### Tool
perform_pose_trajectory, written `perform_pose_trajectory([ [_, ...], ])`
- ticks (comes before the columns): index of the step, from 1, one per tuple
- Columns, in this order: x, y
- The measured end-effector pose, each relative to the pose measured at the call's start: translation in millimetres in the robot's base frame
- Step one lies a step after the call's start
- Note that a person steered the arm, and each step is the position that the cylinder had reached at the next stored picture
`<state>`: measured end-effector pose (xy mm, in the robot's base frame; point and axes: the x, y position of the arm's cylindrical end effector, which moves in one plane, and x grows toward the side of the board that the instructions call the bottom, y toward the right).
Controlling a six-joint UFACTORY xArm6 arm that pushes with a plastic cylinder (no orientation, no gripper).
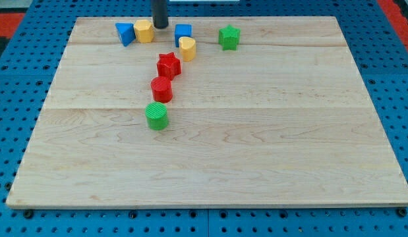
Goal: Push the yellow hexagon into the yellow heart
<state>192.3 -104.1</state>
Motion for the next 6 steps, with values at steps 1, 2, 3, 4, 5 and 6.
perform_pose_trajectory([
  [1, 4, -67],
  [2, 23, -90],
  [3, 29, -46],
  [4, 45, -38],
  [5, 53, -3],
  [6, 33, -6],
])
